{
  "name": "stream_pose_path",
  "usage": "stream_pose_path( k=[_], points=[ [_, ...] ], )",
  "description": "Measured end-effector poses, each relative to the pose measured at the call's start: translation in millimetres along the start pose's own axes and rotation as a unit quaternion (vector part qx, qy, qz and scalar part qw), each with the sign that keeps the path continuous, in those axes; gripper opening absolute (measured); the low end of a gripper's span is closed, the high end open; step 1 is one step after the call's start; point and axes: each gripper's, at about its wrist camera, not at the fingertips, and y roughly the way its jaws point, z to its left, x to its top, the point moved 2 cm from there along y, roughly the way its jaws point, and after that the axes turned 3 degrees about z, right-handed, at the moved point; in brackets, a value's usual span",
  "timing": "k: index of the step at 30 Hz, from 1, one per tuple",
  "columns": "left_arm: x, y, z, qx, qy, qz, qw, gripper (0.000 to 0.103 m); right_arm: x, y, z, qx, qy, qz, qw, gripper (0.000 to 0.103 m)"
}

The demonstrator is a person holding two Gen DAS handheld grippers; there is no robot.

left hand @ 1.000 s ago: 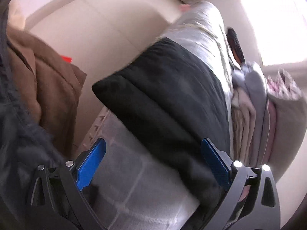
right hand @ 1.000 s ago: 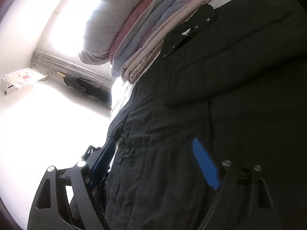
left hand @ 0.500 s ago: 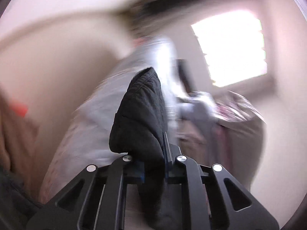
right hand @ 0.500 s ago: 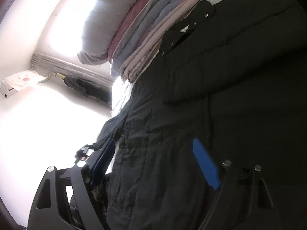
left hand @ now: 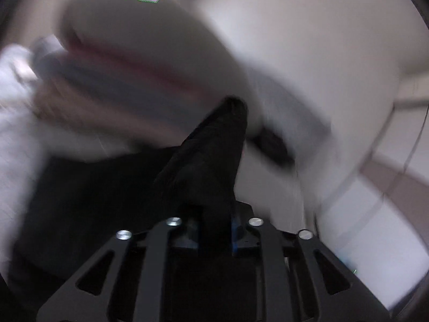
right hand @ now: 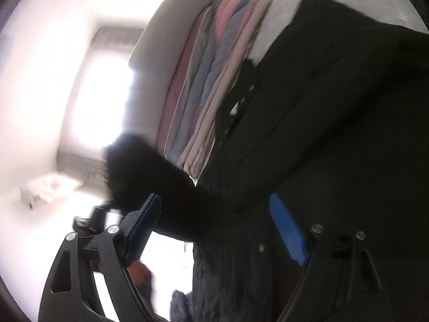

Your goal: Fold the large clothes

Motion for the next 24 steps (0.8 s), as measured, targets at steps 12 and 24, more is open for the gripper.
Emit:
stream_pose_path(
  k=[12,24],
  points=[
    [-47.4,45.7,-15.1,0.038,0.04,0.124,0.9907,0.059,8.2,-12.3,-13.7,0.029,0.045,-0.01,0.999,0.082],
    [-24.7,-24.2,129.4,0.122,-0.083,0.067,0.9867,0.07,11.1,110.5,22.0,-0.032,-0.061,0.108,0.992,0.082]
  ],
)
